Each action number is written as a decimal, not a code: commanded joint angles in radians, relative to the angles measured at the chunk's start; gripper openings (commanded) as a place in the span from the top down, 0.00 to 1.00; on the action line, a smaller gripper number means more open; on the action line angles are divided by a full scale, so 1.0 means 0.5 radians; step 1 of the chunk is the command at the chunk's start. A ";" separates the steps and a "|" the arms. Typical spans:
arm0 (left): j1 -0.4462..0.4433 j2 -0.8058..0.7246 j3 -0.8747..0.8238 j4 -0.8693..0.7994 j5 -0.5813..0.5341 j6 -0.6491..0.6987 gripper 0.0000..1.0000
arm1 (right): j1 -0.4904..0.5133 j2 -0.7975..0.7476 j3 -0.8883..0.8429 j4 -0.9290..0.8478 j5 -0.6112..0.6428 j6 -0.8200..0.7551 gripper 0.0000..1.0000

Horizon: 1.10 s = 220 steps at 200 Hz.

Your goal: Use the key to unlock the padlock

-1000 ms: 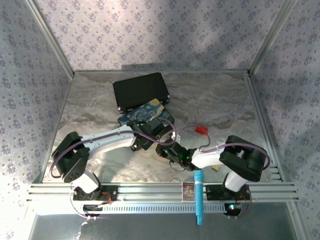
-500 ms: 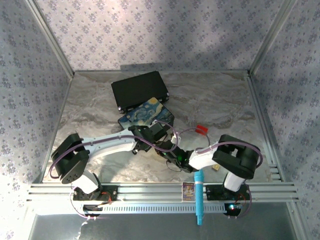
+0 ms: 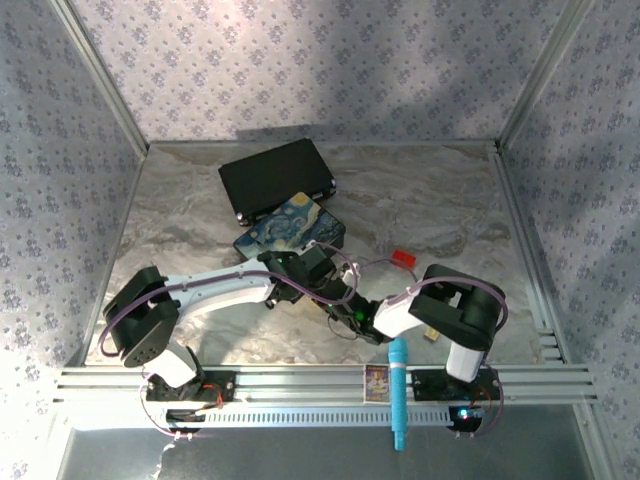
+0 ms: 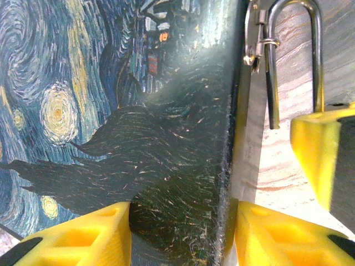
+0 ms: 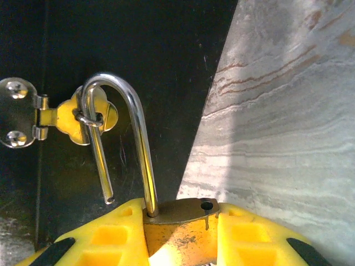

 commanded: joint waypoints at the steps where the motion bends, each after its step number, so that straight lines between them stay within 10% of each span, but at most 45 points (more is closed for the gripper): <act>1: -0.059 0.111 -0.041 -0.174 0.423 0.015 0.54 | -0.126 0.147 0.053 0.140 0.014 -0.010 1.00; 220: -0.031 0.121 -0.070 -0.232 0.387 -0.014 0.55 | -0.494 0.041 -0.047 0.177 -0.206 -0.058 1.00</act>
